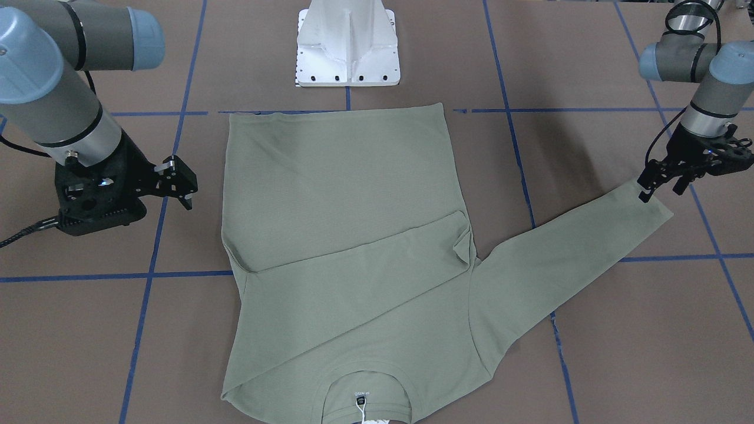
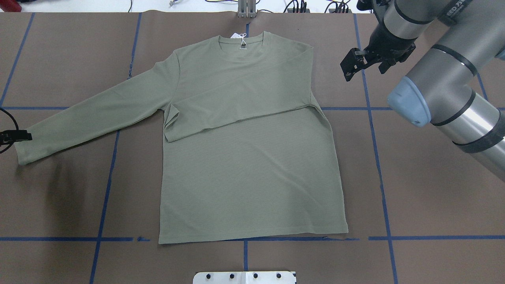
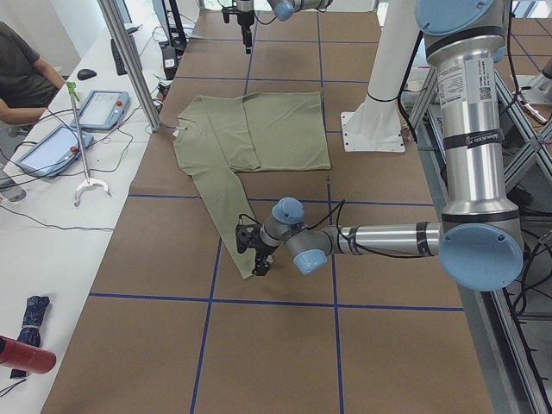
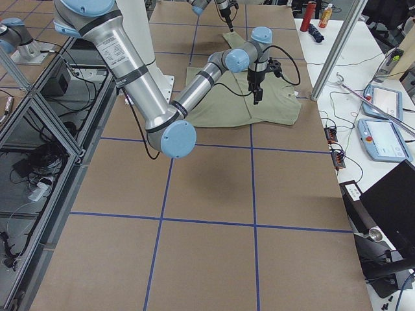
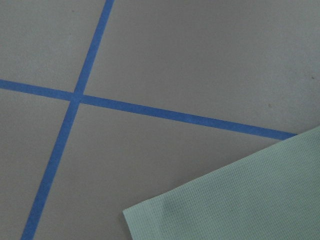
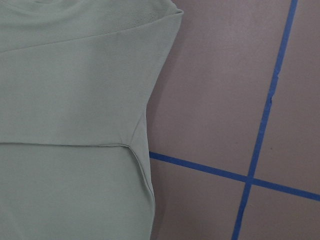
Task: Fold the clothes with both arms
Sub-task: 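Release the sleeve and lift the right gripper away, then grasp the other sleeve cuff with the left gripper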
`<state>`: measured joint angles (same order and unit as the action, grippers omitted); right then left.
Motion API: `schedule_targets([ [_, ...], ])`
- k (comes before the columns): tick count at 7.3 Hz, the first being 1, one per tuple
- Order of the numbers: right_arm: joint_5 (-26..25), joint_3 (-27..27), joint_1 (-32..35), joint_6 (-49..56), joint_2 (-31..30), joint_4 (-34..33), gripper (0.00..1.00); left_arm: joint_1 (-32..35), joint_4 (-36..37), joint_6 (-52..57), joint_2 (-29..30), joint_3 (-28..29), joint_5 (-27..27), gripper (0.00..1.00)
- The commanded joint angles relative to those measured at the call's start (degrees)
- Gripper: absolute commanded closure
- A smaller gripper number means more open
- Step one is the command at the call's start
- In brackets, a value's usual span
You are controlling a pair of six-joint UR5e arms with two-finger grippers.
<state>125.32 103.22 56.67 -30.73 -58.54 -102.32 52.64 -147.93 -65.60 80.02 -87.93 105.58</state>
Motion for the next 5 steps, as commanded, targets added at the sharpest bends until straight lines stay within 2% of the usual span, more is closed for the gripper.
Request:
schedule_targets([
  [1,1.3,1.6,0.8,1.3,-2.5,0.1,0.00,-0.9,0.0,0.0,0.4,2.4,-0.5,0.00],
  [5,1.3,2.2,0.8,1.3,-2.7,0.0,0.00,-1.5,0.1,0.2,0.3,2.5,-0.4,0.00],
])
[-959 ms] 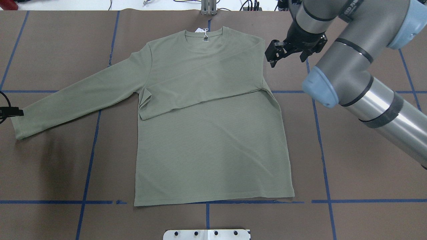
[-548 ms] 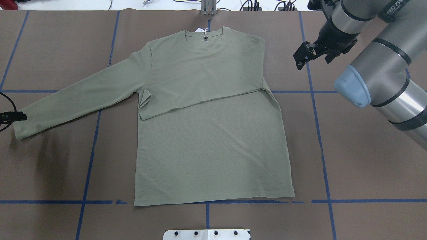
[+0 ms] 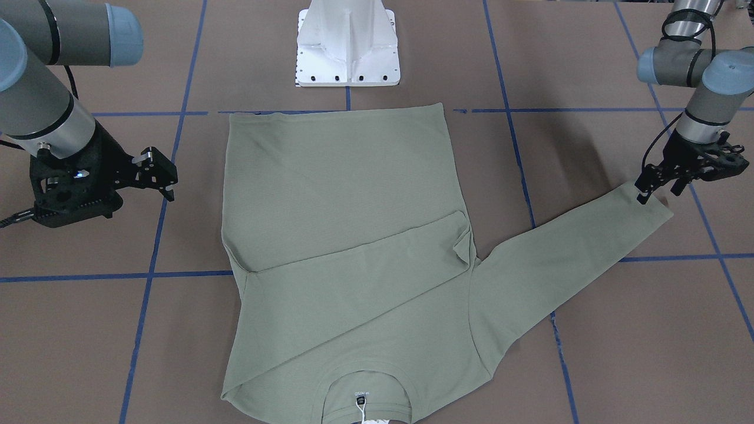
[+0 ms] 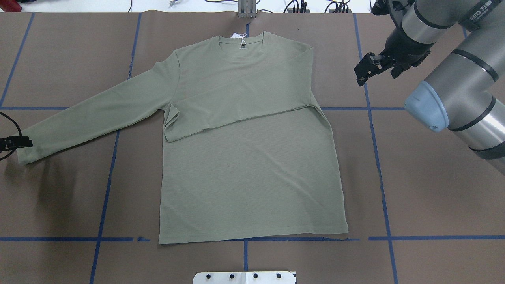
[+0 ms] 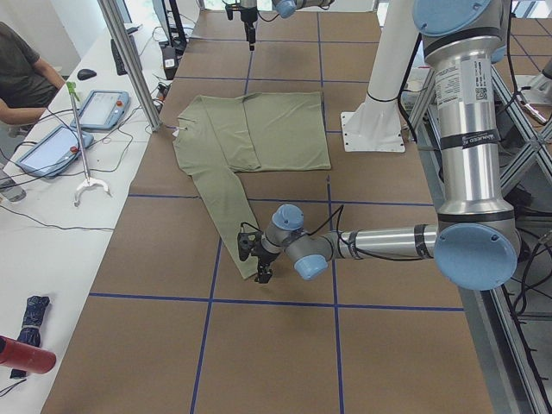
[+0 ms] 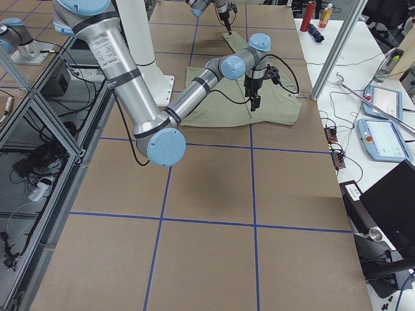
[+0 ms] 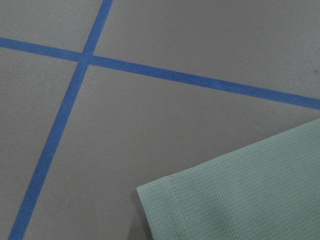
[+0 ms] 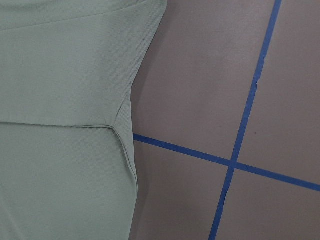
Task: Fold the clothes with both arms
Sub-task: 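Grasp the other sleeve cuff with the left gripper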
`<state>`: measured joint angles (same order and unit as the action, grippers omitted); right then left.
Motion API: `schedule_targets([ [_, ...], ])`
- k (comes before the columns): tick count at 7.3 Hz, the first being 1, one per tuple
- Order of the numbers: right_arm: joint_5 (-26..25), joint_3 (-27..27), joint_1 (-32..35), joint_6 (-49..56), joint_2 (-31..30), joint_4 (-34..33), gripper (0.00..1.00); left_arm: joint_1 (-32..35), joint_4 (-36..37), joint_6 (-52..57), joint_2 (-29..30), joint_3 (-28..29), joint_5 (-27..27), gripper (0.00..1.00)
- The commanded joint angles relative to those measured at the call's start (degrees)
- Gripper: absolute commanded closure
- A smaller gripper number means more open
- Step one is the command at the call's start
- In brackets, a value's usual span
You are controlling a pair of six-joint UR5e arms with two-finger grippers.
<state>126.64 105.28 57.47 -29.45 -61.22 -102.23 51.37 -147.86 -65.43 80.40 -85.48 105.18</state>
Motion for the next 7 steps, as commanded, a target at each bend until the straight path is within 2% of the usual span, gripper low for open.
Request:
schedule_targets([
  [1,0.0,0.3,0.0,0.0,0.0,-0.1,0.00,-0.4,0.0,0.0,-0.1,0.2,0.0,0.00],
  [4,0.0,0.4,0.0,0.0,0.0,-0.2,0.00,-0.4,0.0,0.0,-0.1,0.1,0.0,0.05],
  [7,0.7,0.4,0.3,0.0,0.1,-0.3,0.00,-0.4,0.0,-0.3,-0.1,0.1,0.0,0.28],
])
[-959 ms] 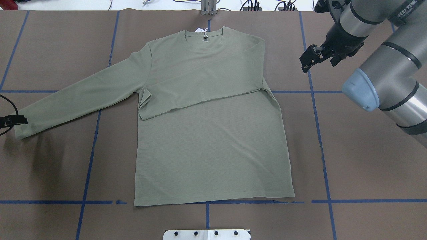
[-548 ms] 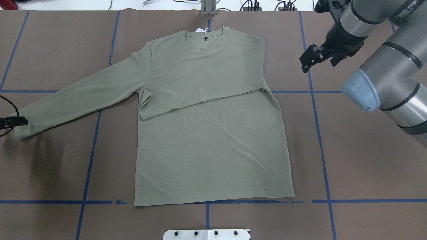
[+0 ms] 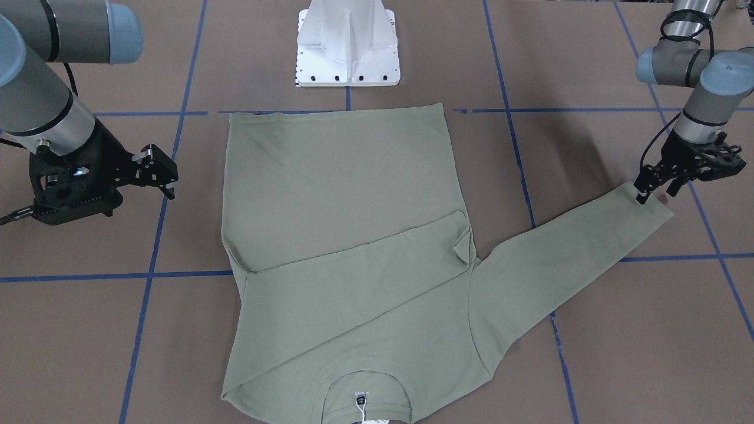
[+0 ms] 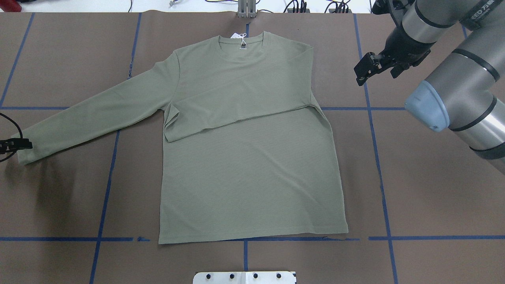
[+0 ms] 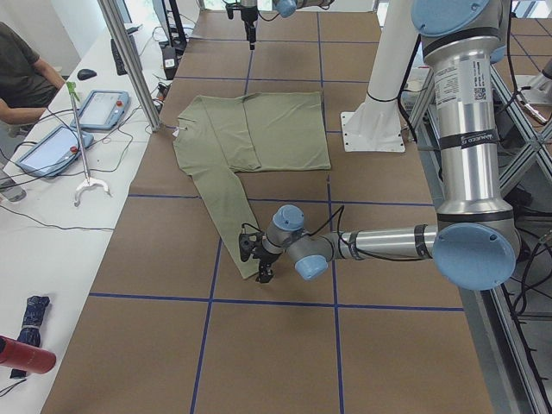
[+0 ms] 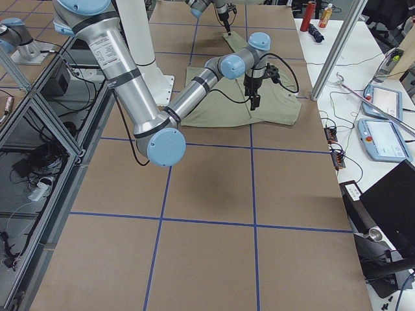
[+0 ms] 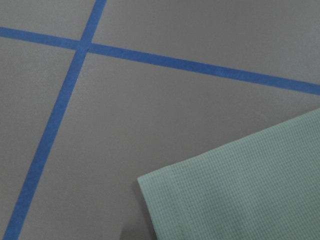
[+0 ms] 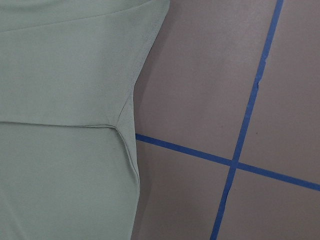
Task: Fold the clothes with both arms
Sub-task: 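Grasp the other sleeve cuff with the left gripper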
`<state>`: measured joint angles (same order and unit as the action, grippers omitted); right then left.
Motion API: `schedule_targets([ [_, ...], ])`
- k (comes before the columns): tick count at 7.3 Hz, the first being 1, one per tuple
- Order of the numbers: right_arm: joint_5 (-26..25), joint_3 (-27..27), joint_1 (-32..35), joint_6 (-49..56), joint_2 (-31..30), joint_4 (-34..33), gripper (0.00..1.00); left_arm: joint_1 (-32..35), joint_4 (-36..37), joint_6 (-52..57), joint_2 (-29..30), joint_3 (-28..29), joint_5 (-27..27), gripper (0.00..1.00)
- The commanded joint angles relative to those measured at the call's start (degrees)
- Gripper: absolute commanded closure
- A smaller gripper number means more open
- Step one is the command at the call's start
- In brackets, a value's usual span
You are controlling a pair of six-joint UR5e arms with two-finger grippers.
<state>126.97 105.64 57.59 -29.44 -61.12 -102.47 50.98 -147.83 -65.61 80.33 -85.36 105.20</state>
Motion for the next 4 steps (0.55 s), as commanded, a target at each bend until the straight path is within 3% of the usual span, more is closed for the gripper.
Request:
schedule_targets([
  [1,0.4,0.0,0.3,0.0,0.0,-0.1,0.00,0.0,-0.1,-0.2,0.0,-0.1,-0.1,0.38],
  [4,0.5,0.0,0.4,0.0,0.0,-0.2,0.00,0.0,0.0,-0.4,-0.1,-0.3,-0.1,0.69],
])
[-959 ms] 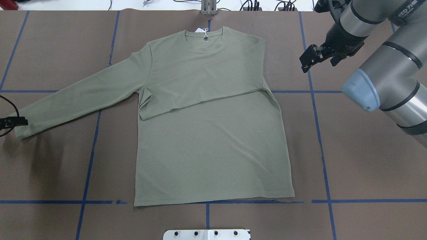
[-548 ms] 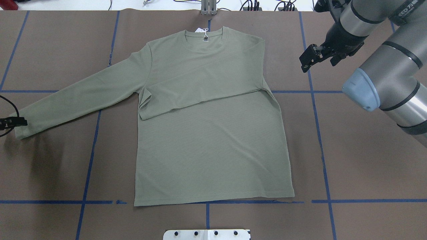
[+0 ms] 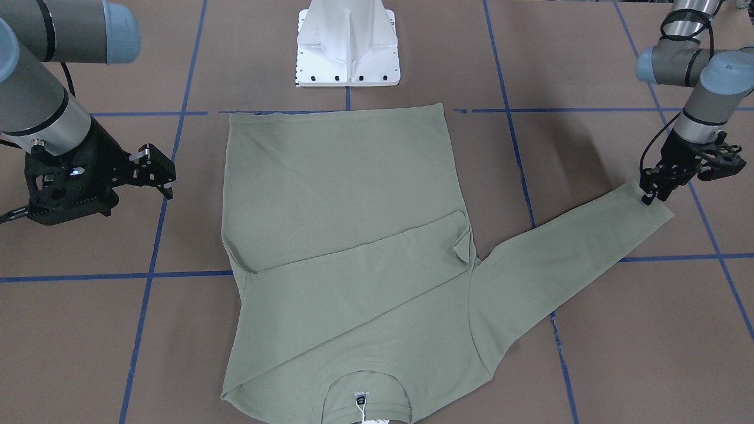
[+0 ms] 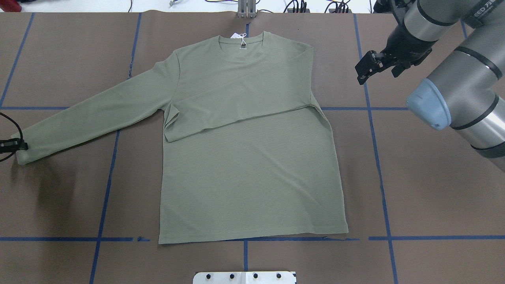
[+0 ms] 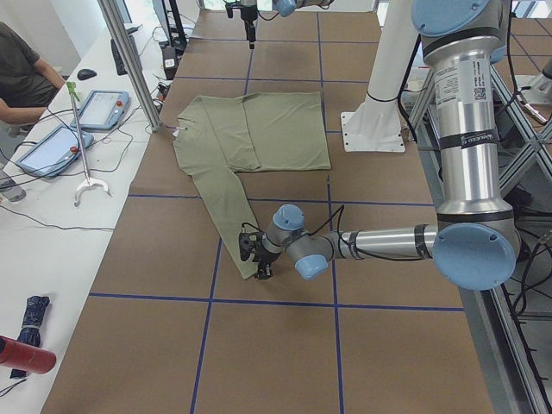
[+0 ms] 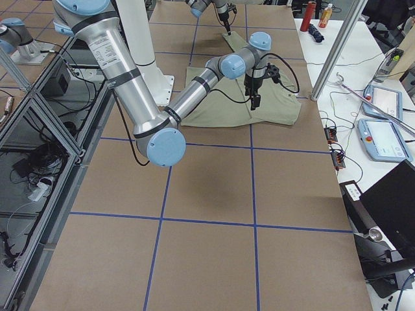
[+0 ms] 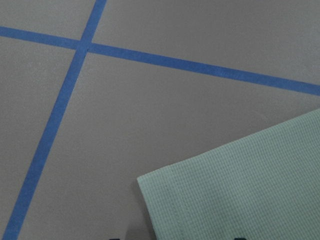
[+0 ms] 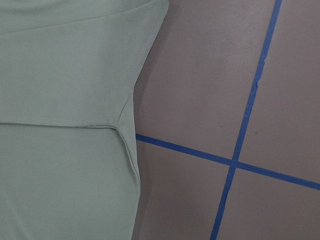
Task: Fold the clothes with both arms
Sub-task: 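Grasp the other sleeve cuff with the left gripper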
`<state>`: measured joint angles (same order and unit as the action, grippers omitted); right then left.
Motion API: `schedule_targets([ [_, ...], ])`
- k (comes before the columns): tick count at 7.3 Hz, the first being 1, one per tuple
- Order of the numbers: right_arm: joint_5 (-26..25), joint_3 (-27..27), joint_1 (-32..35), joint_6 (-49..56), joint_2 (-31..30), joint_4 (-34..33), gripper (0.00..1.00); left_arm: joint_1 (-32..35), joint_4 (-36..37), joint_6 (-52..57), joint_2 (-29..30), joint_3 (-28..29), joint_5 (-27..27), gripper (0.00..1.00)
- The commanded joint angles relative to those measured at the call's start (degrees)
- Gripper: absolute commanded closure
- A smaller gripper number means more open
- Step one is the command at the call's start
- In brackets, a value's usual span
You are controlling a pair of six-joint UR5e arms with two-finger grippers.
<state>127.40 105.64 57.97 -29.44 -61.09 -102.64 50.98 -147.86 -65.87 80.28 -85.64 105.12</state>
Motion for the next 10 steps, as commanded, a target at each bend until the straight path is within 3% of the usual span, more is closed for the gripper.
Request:
schedule_targets([
  [1,0.0,0.0,0.1,0.0,0.0,0.0,0.00,0.0,-0.1,-0.8,0.0,-0.1,0.0,0.71],
  [3,0.0,0.0,0.2,0.0,0.0,0.0,0.00,0.0,0.0,-1.6,0.1,-0.2,0.0,0.82],
  [4,0.0,0.0,0.3,0.0,-0.1,0.0,0.00,0.0,0.0,-1.6,0.1,-0.4,0.1,0.96],
  [6,0.7,0.6,1.0,-0.1,-0.9,0.0,0.00,0.0,1.2,-1.5,0.1,-2.9,0.4,1.00],
  [8,0.6,4.7,1.3,-0.1,-5.5,0.0,0.00,0.1,11.2,-1.1,3.9,-9.0,0.8,1.00],
  [10,0.4,6.9,2.2,-0.6,-9.6,0.2,0.00,0.1,24.8,-1.2,14.0,-12.3,0.8,1.00],
])
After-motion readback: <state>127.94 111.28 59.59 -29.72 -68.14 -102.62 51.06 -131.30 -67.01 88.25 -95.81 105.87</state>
